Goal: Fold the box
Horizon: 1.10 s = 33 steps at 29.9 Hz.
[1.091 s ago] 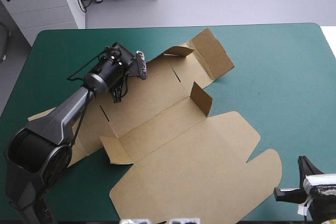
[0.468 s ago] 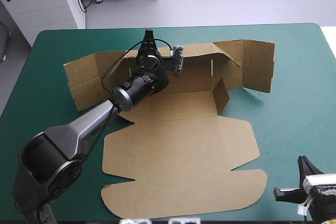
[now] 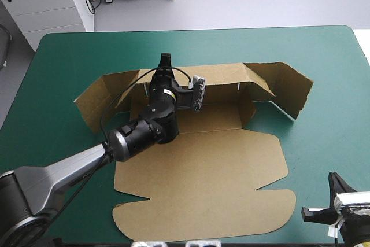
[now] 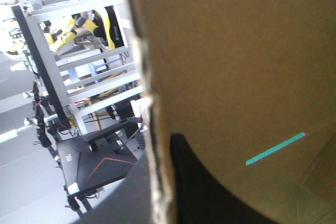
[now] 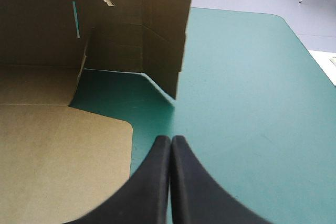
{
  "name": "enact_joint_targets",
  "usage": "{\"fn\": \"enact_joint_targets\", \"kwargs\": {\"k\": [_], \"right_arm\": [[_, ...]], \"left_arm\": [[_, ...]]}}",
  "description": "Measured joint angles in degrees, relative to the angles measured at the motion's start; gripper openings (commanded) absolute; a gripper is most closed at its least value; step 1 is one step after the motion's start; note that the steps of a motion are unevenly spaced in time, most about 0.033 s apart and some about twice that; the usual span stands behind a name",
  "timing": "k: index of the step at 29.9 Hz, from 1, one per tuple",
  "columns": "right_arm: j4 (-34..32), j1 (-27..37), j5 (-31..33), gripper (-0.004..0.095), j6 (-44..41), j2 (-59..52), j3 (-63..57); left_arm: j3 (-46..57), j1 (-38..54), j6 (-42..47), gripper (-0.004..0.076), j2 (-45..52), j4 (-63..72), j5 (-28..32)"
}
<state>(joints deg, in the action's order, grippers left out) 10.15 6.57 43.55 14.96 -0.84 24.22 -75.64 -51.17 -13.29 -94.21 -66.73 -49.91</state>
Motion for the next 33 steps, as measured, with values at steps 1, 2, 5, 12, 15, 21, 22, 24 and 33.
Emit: {"fn": "enact_joint_targets", "kwargs": {"k": [1,2,5,12,15,21,22,24,33], "right_arm": [[0.00,0.00,0.00,-0.0019,0.00,0.00,0.00],[0.00,0.00,0.00,-0.0019,0.00,0.00,0.00],[0.00,0.00,0.00,-0.0019,0.00,0.00,0.00],[0.00,0.00,0.00,-0.0019,0.00,0.00,0.00],[0.00,0.00,0.00,-0.0019,0.00,0.00,0.00],[0.00,0.00,0.00,-0.0019,0.00,0.00,0.00],[0.00,0.00,0.00,-0.0019,0.00,0.00,0.00],[0.00,0.00,0.00,-0.0019,0.00,0.00,0.00],[0.15,0.00,3.49,-0.0019,-2.53,5.58,2.28]], "left_arm": [[1.60,-0.75,1.85,-0.0008,0.66,-2.35,0.15],[3.91,-1.84,4.79,-0.0008,1.53,-5.01,0.36],[9.09,-3.77,12.57,-0.0008,2.96,-14.18,0.78],[18.23,-6.03,24.16,-0.0008,4.37,-26.38,-1.39],[20.50,-6.63,25.16,-0.0008,5.04,-27.58,-2.50],[21.24,-6.68,27.08,-0.0008,5.40,-27.88,-3.02],[21.24,-6.68,27.18,-0.0008,5.40,-27.88,-3.02],[21.24,-6.68,27.46,-0.0008,5.40,-28.12,-3.07],[19.54,-6.68,28.53,-0.0008,5.40,-28.48,-2.99]]}}
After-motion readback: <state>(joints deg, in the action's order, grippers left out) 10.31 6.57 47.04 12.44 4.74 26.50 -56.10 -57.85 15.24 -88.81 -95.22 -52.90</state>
